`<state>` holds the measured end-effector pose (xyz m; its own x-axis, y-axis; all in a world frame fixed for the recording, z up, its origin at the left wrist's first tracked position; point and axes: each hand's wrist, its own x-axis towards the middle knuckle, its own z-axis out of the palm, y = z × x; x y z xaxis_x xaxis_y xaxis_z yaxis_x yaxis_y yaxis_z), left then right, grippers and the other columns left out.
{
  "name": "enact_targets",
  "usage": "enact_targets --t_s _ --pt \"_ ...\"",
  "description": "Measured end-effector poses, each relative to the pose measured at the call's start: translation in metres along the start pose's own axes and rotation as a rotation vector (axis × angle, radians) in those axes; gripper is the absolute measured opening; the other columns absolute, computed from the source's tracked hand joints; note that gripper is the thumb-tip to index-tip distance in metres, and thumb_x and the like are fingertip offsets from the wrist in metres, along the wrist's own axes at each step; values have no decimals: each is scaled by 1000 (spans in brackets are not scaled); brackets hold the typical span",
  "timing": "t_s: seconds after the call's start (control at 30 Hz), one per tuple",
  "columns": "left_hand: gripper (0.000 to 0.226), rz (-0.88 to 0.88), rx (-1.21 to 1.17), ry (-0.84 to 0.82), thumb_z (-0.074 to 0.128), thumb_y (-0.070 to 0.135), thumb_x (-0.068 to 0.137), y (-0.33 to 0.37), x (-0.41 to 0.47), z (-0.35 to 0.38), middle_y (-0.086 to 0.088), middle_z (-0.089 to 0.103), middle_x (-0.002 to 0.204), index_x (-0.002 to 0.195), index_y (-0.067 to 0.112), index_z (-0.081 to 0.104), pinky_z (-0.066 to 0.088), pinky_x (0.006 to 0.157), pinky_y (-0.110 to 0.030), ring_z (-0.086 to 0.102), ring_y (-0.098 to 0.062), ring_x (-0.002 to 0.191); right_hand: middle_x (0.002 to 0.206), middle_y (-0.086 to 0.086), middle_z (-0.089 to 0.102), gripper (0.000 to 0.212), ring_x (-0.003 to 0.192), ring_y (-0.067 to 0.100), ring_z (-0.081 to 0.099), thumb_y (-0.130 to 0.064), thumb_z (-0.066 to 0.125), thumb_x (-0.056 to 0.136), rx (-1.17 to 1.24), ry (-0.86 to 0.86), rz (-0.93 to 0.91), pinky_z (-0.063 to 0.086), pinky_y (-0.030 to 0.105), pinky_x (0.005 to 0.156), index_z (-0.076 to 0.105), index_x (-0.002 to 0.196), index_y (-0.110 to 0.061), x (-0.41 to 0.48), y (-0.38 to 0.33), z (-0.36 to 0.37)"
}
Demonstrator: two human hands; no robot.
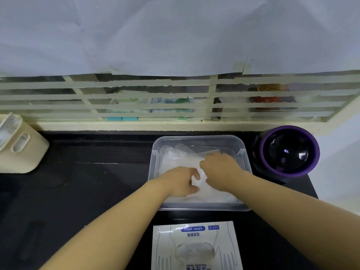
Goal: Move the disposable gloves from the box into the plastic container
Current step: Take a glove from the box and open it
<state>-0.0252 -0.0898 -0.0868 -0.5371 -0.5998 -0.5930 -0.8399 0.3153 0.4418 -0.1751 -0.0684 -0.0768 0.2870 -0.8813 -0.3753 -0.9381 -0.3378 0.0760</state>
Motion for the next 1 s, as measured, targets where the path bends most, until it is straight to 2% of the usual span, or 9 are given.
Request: enact_targets --t_s 0.07,0.13,0.27,0.47,0.6,0.73,0.83,0.93,1.0 --pt "38 2 131 119 53 32 97 2 -6 -9 2 60 113 134 24 49 47 85 -31 58 -17 99 112 6 61 28 98 24 59 -16 52 94 -11 56 -39 50 32 82 58 122 -15 1 -1 -6" --pt "36 -24 393 257 49 30 99 5 -8 -15 0 55 124 135 23 49 43 76 -30 56 -22 109 119 7 55 34 105 24 55 -10 52 93 84 66 -94 44 29 81 53 127 -15 3 -2 -7" --pt "43 -130 669 175 51 24 99 8 1 -9 -8 42 135 140 16 43 35 77 -33 47 -27 120 128 10 47 45 110 26 49 -12 57 91 129 -171 -132 40 32 82 42 133 -12 4 -2 0" --pt "55 -70 459 84 50 32 99 4 13 -4 -6 46 135 148 18 30 44 89 -36 51 -27 119 116 9 56 38 102 26 54 -26 54 92 84 -177 -75 38 34 79 44 126 -12 -1 -5 3" --pt "59 -57 435 65 52 29 98 -2 21 -7 -5 53 127 150 21 23 48 86 -37 57 -26 112 127 8 46 63 113 25 46 -45 58 89 261 -54 -50 40 34 84 36 137 -11 0 -13 5" --pt "70 -64 296 31 53 26 97 -10 30 -12 -5 57 130 154 27 12 46 92 -33 55 -24 117 148 12 19 97 128 30 32 -56 63 82 344 -227 36 41 40 97 9 151 -14 6 -16 23" --pt "63 -62 343 91 57 26 93 -14 39 -12 -1 55 132 148 32 26 46 86 -32 51 -23 118 154 11 4 109 133 33 25 -51 64 84 386 -340 123 38 42 104 -15 151 -18 11 -16 35" --pt "68 -85 396 34 56 25 95 -11 41 -11 -2 47 143 152 28 20 46 98 -36 50 -24 123 154 12 2 110 135 34 24 -51 64 85 379 -372 139 37 42 105 -18 151 -19 14 -16 33" --pt "67 -84 400 4 55 26 96 -9 38 -13 -2 49 142 153 28 19 47 98 -37 52 -24 121 153 12 9 100 134 34 28 -52 61 86 368 -381 115 37 42 106 -5 153 -18 11 -14 23"
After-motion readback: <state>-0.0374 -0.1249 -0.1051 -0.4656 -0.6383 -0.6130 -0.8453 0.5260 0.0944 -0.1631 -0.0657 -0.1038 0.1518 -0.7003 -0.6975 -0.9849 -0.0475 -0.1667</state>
